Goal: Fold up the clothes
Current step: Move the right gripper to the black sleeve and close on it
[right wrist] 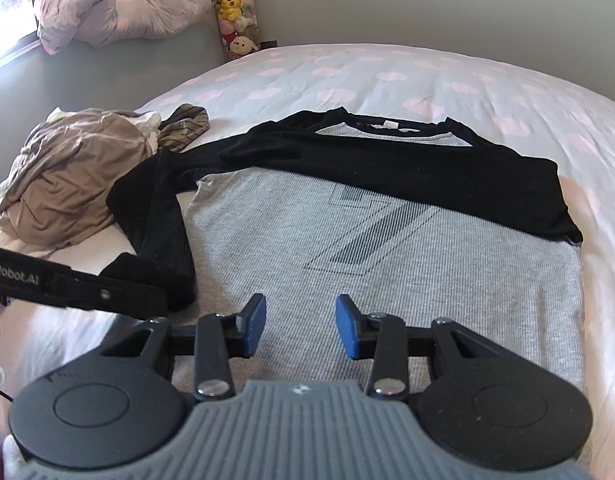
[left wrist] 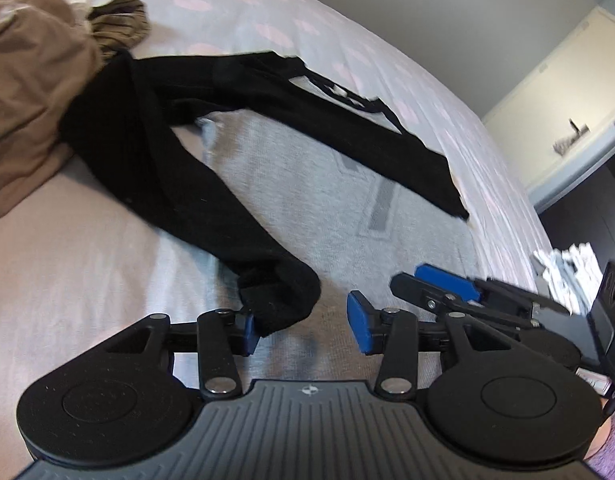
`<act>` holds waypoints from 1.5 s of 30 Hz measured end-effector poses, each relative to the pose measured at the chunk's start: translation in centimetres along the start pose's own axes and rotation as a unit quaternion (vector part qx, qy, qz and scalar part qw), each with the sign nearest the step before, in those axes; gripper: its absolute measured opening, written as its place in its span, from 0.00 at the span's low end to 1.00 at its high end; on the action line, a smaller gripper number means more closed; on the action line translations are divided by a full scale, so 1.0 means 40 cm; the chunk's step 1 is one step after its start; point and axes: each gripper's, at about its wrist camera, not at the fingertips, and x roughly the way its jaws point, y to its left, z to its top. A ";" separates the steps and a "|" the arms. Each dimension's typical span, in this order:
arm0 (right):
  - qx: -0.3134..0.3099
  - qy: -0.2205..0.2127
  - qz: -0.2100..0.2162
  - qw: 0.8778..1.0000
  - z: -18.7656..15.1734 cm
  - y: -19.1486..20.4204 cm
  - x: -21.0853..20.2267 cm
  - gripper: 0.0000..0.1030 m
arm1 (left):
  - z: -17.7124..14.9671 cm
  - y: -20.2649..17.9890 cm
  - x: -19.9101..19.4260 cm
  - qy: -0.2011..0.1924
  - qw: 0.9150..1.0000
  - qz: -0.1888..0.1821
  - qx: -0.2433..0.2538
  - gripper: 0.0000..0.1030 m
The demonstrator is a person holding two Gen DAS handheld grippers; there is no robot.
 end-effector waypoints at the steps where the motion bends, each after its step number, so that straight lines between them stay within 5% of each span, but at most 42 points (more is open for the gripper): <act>1: 0.008 -0.001 0.007 1.000 0.003 0.000 0.001 0.39 | 0.004 0.011 -0.006 -0.003 1.000 0.003 -0.012 0.40; 7: -0.010 -0.010 0.044 0.999 0.008 0.048 0.002 0.37 | 0.010 0.005 -0.009 0.001 1.000 -0.024 0.002 0.41; 13: -0.014 -0.013 0.024 1.000 0.009 0.039 -0.012 0.37 | -0.004 -0.051 0.011 0.018 0.995 -0.070 0.061 0.40; 20: -0.019 -0.013 0.033 0.999 0.002 0.044 -0.039 0.37 | -0.023 -0.065 0.002 0.057 0.992 -0.094 0.065 0.49; 25: -0.028 -0.010 0.038 0.999 -0.020 0.059 -0.058 0.37 | -0.038 -0.083 -0.015 0.062 0.992 -0.069 0.085 0.49; 34: -0.030 -0.012 0.031 0.999 -0.044 0.056 -0.098 0.37 | -0.057 -0.102 -0.048 0.060 0.989 -0.098 0.094 0.49; 40: -0.044 -0.015 0.033 0.998 -0.053 0.058 -0.115 0.37 | -0.033 -0.048 -0.086 0.013 0.998 -0.048 0.037 0.49; 45: -0.096 -0.022 0.071 0.993 -0.064 0.117 -0.107 0.37 | -0.005 0.020 -0.095 -0.022 0.999 0.033 -0.023 0.49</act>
